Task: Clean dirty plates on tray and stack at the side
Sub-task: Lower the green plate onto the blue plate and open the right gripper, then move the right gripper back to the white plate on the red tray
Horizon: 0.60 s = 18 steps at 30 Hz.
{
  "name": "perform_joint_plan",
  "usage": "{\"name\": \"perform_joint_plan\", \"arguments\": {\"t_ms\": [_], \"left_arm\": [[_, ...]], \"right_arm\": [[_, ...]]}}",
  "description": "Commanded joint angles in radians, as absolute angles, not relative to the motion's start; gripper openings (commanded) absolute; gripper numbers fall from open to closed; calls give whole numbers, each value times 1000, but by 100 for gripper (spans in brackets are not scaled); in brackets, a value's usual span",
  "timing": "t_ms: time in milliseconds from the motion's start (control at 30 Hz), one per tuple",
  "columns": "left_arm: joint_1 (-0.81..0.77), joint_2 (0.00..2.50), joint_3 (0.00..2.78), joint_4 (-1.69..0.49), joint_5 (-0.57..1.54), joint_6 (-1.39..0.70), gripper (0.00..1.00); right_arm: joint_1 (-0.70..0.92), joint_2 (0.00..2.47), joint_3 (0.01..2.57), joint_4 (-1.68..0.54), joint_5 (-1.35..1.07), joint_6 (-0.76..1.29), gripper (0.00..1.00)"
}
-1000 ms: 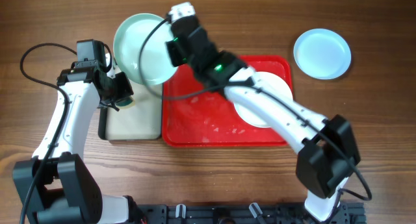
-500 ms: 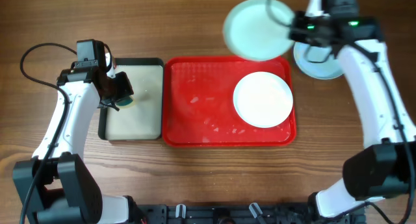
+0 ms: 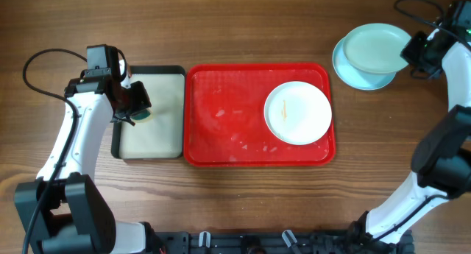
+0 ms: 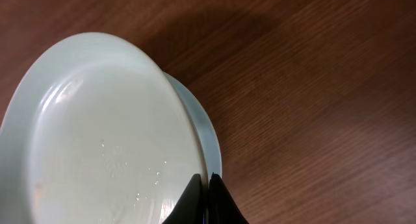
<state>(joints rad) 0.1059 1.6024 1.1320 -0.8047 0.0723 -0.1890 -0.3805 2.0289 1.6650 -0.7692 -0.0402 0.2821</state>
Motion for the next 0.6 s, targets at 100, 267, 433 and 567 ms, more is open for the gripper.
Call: {"name": "perform_joint_plan", "arguments": {"t_ms": [100,267,433,567], "left_arm": [[107,1576,1129,-801,78,-199,4],[107,1576,1129,-801,78,-199,4],[107,1576,1129,-801,78,-199,4],[107,1576,1129,-800,78,-199,4]], "right_arm": [[-373,2117,1673,-753,-37,260,8],[-372,2091,1675,-762,-166,175,53],[-323,2018,1675,-861,-272,184,56],[-172,1976,1676,-971,-272,186,56]]}}
